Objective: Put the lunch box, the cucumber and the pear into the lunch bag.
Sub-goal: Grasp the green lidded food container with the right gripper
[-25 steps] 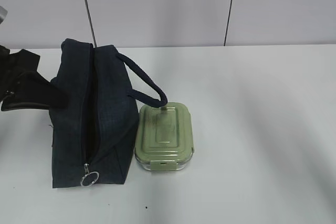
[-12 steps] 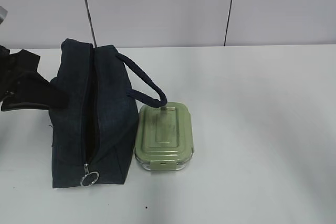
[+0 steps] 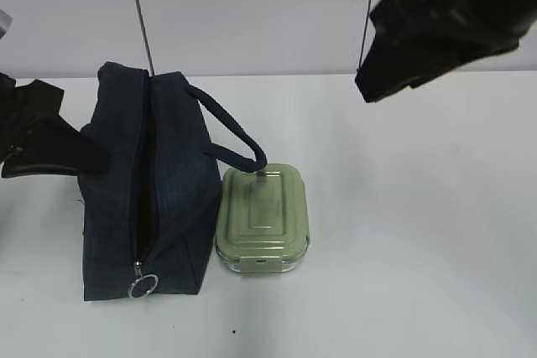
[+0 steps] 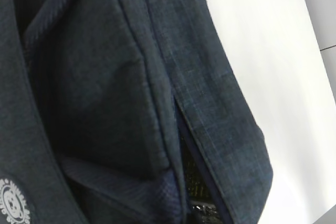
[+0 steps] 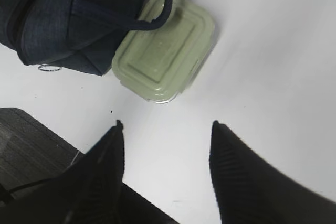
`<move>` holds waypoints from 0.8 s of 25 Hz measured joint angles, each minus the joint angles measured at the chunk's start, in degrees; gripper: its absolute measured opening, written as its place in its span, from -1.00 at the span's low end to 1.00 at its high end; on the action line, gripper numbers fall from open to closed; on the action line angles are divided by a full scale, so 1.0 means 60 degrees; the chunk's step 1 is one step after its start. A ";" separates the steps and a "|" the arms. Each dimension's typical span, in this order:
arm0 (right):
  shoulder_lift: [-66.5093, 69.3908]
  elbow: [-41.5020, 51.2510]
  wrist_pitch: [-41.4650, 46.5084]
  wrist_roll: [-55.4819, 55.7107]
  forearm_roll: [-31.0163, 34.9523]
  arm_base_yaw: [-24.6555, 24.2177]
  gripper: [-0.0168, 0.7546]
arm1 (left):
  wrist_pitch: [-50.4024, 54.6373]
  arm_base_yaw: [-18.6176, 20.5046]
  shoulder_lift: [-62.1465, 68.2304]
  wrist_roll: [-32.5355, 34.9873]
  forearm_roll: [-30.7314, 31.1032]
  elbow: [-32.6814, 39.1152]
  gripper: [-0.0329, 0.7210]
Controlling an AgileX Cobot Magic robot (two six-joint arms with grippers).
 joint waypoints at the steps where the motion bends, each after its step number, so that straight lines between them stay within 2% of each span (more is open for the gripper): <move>1: -0.0226 0.0497 -0.0341 0.0016 0.0136 0.0000 0.11 | 0.0000 0.0000 0.0000 0.0000 0.0000 0.0000 -0.95; 6: -0.0690 0.2356 -0.1821 -0.0121 0.1225 0.0000 0.11 | 0.0000 0.0000 0.0000 0.0000 0.0000 0.0000 -0.95; 9: -0.0645 0.2946 -0.2428 -0.0433 0.1690 -0.0079 0.11 | 0.0000 0.0000 0.0000 0.0000 0.0000 0.0000 -0.95; 12: -0.0303 0.3053 -0.2732 -0.0718 0.1969 -0.0554 0.09 | 0.0000 0.0000 0.0000 0.0000 0.0000 0.0000 -0.95; 16: 0.0416 0.3053 -0.2781 -0.2472 0.3985 -0.1796 -0.01 | 0.0000 0.0000 0.0000 0.0000 0.0000 0.0000 -0.95; 20: 0.1250 0.3053 -0.1908 -0.5086 0.6845 -0.3145 -0.07 | 0.0000 0.0000 0.0000 0.0000 0.0008 0.0000 -0.95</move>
